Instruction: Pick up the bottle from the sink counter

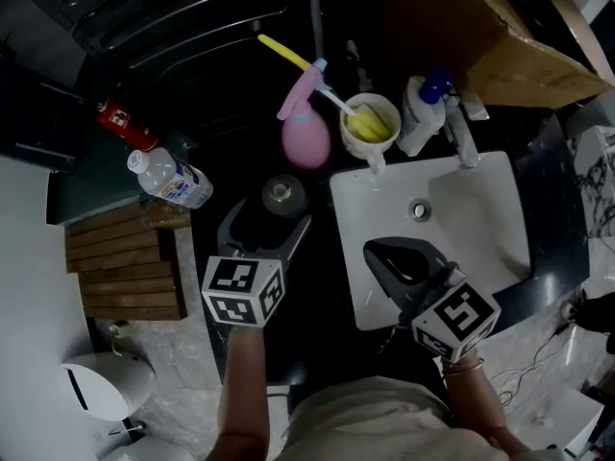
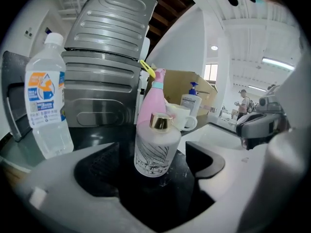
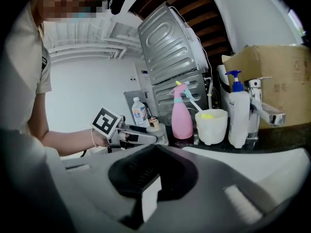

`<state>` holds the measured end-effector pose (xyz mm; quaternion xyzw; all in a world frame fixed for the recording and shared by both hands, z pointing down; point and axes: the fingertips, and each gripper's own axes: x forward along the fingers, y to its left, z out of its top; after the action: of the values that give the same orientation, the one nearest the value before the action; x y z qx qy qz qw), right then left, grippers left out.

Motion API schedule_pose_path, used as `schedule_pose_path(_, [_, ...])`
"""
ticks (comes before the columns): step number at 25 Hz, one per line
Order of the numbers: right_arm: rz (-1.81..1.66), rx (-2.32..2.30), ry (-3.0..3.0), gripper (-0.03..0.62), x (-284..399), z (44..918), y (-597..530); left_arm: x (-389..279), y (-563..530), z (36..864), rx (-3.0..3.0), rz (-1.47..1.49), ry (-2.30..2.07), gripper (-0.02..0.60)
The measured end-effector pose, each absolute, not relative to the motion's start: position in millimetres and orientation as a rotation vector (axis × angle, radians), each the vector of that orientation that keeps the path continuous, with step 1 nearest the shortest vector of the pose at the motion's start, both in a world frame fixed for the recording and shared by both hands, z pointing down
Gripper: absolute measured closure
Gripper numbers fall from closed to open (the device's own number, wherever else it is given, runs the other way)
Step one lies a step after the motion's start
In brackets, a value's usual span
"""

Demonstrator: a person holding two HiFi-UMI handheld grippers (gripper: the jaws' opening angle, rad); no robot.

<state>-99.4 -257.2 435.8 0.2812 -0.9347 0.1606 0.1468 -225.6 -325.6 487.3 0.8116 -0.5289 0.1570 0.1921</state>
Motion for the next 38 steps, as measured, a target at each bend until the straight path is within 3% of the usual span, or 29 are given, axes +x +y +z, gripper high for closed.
schedule_pose_path(38, [0.476, 0.784, -2.683, 0.592, -113.5, 443.5, -259.6, -194.8, -364.1, 500.0, 2.428, 0.627, -1.391, 0.173])
